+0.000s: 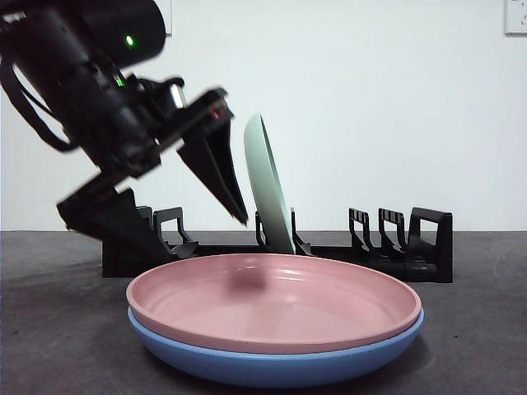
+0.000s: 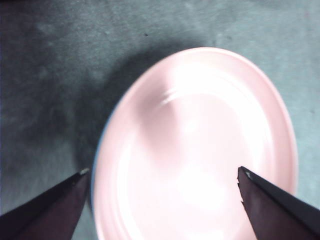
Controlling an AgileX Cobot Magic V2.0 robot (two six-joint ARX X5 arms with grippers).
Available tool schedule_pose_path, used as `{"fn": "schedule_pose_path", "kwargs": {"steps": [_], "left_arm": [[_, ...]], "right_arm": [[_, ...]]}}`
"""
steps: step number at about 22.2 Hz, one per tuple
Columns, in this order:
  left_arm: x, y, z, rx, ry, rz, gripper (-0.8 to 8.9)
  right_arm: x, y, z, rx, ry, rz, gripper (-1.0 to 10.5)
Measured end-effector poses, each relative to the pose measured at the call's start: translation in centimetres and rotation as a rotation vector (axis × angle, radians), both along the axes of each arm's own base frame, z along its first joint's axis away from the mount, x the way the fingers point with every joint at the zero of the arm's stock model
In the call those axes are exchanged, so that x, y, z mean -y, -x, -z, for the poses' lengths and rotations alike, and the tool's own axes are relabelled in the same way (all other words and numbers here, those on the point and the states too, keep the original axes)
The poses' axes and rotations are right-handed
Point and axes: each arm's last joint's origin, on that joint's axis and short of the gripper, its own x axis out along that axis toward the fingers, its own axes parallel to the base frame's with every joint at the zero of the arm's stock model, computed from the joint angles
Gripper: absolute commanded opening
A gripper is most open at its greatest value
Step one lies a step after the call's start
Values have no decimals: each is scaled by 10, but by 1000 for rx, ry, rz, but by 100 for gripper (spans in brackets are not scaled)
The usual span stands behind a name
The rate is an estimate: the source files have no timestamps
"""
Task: Place the plate
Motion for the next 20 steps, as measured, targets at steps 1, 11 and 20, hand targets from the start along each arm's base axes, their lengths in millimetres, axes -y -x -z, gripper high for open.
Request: {"fn": "schedule_pose_path", "kwargs": {"steps": [1,11,20], "left_arm": [[-3,5,-8,6,4,1,476],[-36,56,-74,129,63,23,472],[-75,116,-113,279,88,89,468]], "right_arm": [[0,0,0,0,0,0,420],[0,-1,-2,19,-10,3,420],[-5,-14,-8,-2,-107,37,420]]}}
